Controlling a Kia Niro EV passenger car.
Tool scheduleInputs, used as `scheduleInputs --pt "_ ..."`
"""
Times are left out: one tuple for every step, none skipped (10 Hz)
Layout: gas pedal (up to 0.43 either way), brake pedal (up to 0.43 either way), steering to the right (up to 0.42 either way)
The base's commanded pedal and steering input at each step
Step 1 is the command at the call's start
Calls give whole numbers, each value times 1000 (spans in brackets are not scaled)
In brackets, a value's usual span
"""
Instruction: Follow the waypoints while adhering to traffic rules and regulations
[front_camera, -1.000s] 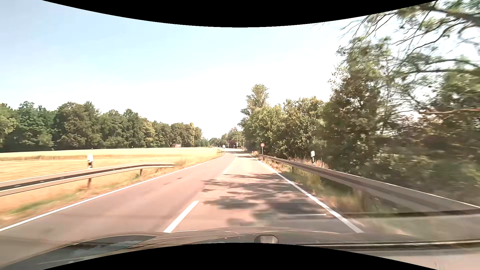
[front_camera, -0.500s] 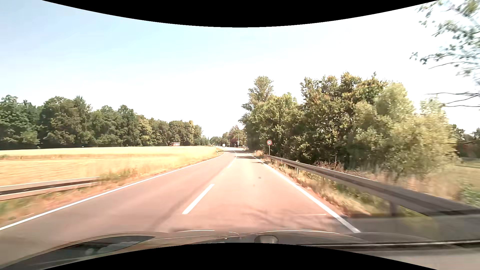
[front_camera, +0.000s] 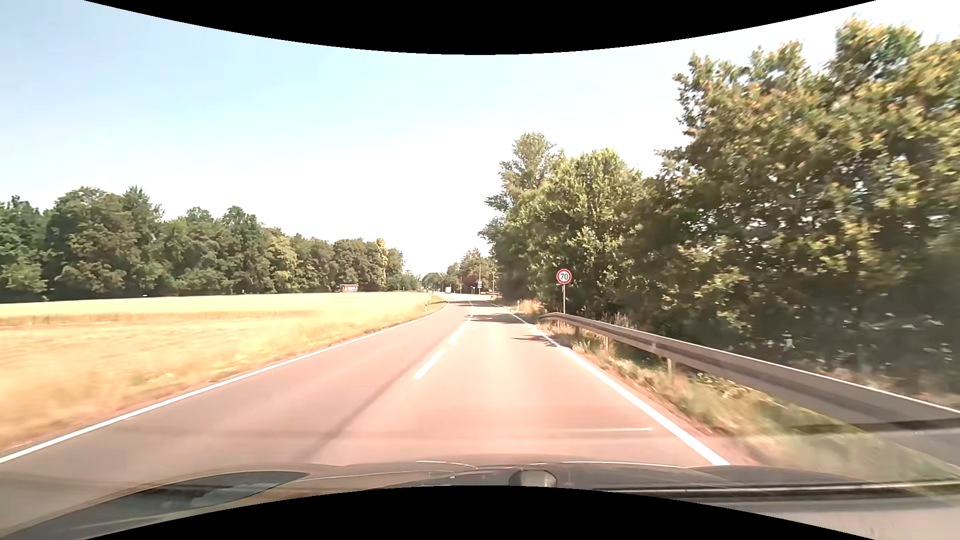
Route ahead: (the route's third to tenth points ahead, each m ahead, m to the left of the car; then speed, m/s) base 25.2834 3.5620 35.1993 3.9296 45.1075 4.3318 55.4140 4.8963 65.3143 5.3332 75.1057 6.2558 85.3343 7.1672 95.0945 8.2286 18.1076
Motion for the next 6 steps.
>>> scheduleInputs --pt "0 0 -4" --pt "0 0 -4" --pt "0 0 -4" --pt "0 0 -4" --pt "0 0 -4" --pt "0 0 -4"
